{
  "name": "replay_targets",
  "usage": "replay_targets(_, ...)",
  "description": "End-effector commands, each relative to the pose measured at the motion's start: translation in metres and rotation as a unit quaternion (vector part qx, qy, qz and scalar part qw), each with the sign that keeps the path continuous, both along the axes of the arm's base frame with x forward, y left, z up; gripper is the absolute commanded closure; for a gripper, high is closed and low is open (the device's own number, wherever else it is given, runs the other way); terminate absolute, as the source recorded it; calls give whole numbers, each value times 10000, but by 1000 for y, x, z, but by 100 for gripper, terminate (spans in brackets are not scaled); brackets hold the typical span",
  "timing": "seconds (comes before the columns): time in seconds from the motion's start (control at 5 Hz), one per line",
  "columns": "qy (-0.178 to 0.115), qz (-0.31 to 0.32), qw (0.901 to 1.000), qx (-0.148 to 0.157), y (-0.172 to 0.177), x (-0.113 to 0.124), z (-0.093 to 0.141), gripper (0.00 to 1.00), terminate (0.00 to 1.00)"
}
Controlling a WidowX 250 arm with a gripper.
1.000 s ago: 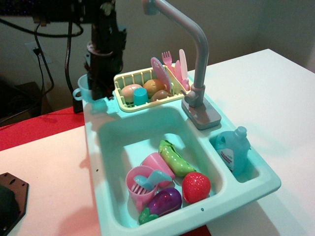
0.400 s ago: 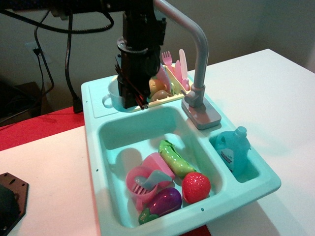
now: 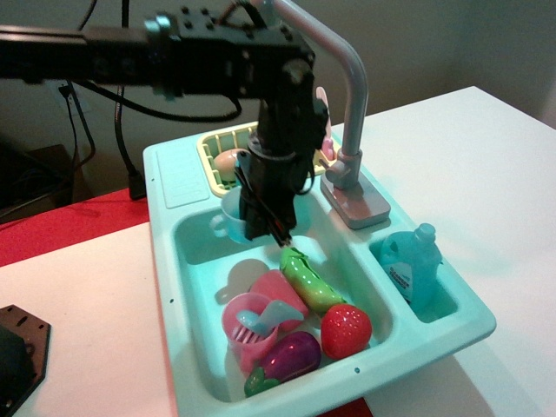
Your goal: Put cup from counter to sink
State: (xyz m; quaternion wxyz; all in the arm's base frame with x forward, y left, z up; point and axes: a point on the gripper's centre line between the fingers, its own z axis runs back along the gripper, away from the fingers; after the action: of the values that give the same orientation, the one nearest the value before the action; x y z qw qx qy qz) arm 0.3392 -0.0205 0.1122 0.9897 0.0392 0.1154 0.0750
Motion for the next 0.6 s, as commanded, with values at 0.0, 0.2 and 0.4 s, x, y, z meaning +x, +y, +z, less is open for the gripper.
replay_targets(0.0, -89, 117, 9999, -43, -3, 15, -20, 100, 0)
replay_targets(0.2, -7, 154, 9999, -17, 1, 14, -37, 100, 0)
replay_targets(0.4, -14, 253, 9997, -28, 5, 6, -36, 0, 0)
